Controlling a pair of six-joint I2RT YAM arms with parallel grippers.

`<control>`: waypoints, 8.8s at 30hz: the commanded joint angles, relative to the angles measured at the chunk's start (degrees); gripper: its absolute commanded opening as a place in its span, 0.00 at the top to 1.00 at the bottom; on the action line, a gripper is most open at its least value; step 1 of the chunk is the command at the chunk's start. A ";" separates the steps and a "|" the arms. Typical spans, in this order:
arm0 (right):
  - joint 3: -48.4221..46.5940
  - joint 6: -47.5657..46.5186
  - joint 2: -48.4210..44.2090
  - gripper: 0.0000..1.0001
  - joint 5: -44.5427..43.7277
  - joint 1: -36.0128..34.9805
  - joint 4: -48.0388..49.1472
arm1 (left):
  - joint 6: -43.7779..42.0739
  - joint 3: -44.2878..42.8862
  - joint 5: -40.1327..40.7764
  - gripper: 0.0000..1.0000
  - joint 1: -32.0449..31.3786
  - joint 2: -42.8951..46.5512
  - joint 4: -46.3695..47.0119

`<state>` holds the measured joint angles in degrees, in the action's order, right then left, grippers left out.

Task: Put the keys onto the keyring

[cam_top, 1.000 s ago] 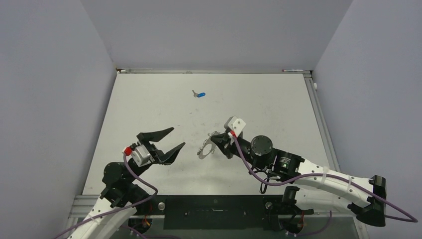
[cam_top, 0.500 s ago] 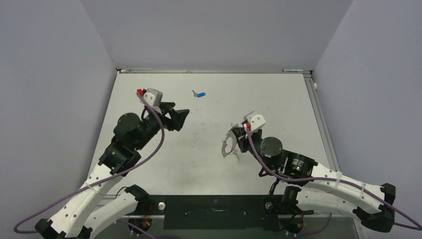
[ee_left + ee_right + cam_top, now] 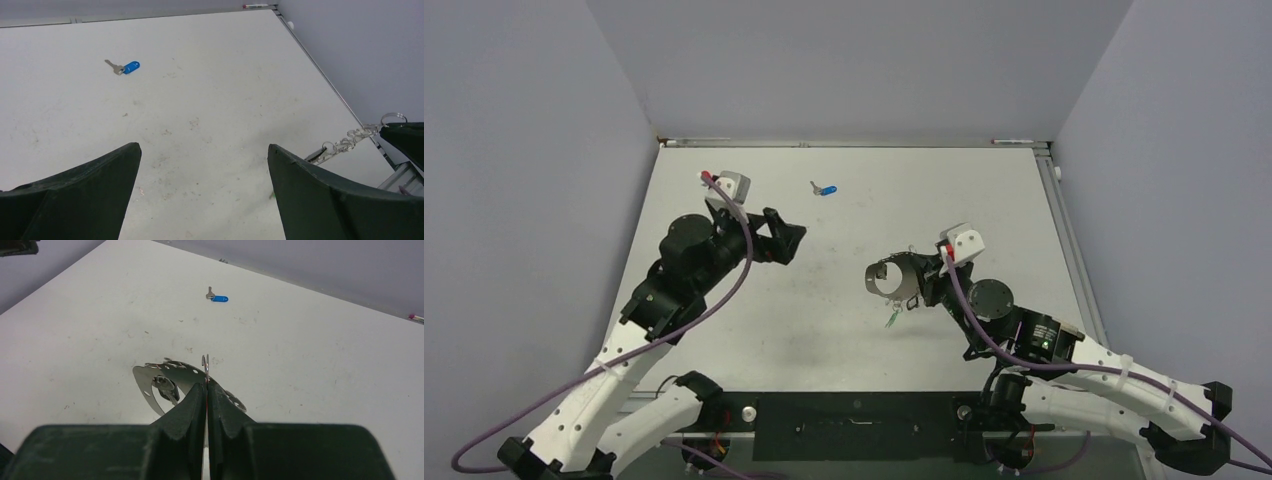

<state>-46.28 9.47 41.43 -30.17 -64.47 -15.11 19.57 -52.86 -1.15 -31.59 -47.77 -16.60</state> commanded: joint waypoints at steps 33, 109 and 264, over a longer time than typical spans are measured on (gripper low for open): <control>0.79 7.29 -3.01 0.95 2.07 0.84 -2.96 | -0.52 -93.59 13.75 0.43 8.21 -92.24 -34.32; 0.29 9.79 3.42 0.95 7.18 0.26 -2.59 | 3.07 -23.88 24.64 1.00 -2.25 -62.32 -6.90; -2.12 11.17 3.51 0.95 7.06 -1.25 -3.28 | 20.97 11.28 24.44 1.00 -16.31 -13.42 -3.17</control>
<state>-44.75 21.52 45.25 -20.43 -65.34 -20.78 43.77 -36.73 25.58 -46.72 -64.82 -15.40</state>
